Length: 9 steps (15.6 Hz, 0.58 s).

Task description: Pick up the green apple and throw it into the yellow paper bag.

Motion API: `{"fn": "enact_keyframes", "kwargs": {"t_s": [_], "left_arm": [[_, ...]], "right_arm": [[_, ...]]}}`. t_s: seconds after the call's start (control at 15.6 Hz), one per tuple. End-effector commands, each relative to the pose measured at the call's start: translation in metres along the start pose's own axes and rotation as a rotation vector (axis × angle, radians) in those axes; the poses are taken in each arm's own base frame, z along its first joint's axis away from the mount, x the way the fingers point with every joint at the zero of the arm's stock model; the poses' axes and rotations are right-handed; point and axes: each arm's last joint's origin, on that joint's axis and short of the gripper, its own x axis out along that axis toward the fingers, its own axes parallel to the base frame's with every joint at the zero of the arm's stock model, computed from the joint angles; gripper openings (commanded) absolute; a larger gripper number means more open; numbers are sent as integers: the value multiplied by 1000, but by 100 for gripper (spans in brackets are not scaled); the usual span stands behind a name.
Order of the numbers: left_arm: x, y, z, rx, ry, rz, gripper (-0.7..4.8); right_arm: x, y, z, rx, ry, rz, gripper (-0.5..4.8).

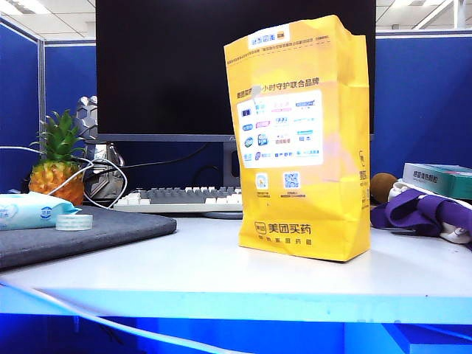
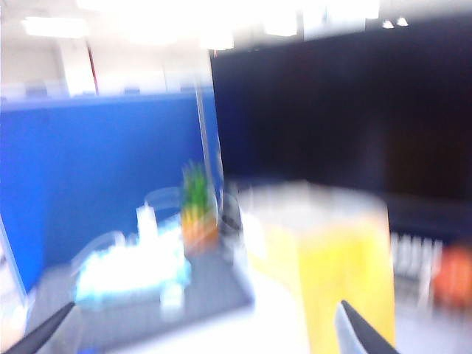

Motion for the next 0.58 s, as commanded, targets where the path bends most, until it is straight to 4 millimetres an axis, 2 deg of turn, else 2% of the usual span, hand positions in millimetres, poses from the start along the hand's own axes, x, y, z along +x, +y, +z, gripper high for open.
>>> {"fn": "enact_keyframes", "kwargs": {"t_s": [0.06, 0.13, 0.32, 0.45, 0.51, 0.58], "left_arm": [[5, 1, -15, -40, -103, 170, 479], [19, -2, -25, -52, -98, 190, 479], [57, -11, -56, -80, -135, 205, 479], [76, -18, -78, -38, -163, 213, 479], [83, -21, -92, -25, -121, 202, 479], [86, -23, -98, -23, -101, 199, 479]], "right_arm": [[16, -15, -36, 42, 22, -63, 479], [23, -21, -53, 74, 1, -77, 479], [32, -33, -89, 76, -17, -132, 479], [33, -38, -104, 83, 16, -195, 479], [33, -39, -110, 91, 41, -187, 479], [33, -39, -113, 95, 55, -180, 479]]}}
